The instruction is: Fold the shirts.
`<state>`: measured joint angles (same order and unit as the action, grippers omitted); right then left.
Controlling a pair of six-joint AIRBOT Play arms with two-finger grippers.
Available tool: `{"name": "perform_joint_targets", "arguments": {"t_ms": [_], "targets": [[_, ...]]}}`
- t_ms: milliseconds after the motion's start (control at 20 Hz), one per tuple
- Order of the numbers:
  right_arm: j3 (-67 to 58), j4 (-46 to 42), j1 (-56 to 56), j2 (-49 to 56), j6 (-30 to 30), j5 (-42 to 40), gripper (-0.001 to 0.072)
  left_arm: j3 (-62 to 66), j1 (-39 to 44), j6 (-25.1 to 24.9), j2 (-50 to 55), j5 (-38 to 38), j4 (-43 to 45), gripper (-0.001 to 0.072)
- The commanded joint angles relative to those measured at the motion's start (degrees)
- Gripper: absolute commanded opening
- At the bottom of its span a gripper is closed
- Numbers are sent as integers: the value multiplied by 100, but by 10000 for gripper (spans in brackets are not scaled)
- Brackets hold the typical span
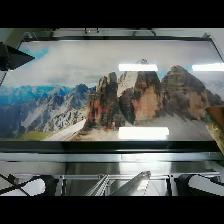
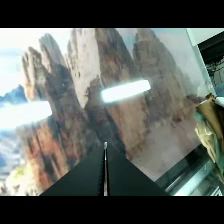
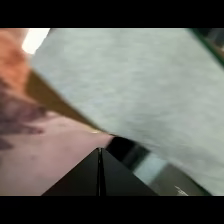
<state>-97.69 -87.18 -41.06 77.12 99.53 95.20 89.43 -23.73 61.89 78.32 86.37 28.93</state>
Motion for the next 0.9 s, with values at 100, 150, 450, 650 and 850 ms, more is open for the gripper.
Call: {"name": "perform_joint_targets", "arguments": {"t_ms": [100, 150, 450, 650, 850], "targets": [[748, 2107, 2286, -315, -229, -1119, 12, -1233, 186, -111, -472, -160, 11, 2], [1333, 2103, 2883, -544, -330, -1460, 12, -1834, 280, -238, -741, -210, 42, 3], [5622, 3036, 5928, -2028, -658, -4754, 14, -5737, 852, -994, -2271, -813, 560, 13], [5893, 3521, 6159, -1939, -787, -5093, 14, -6537, 1088, -1001, -2588, -1056, 557, 14], [5866, 3606, 6161, -1939, -822, -5056, 16, -6529, 1239, -999, -2343, -931, 560, 13]]}}
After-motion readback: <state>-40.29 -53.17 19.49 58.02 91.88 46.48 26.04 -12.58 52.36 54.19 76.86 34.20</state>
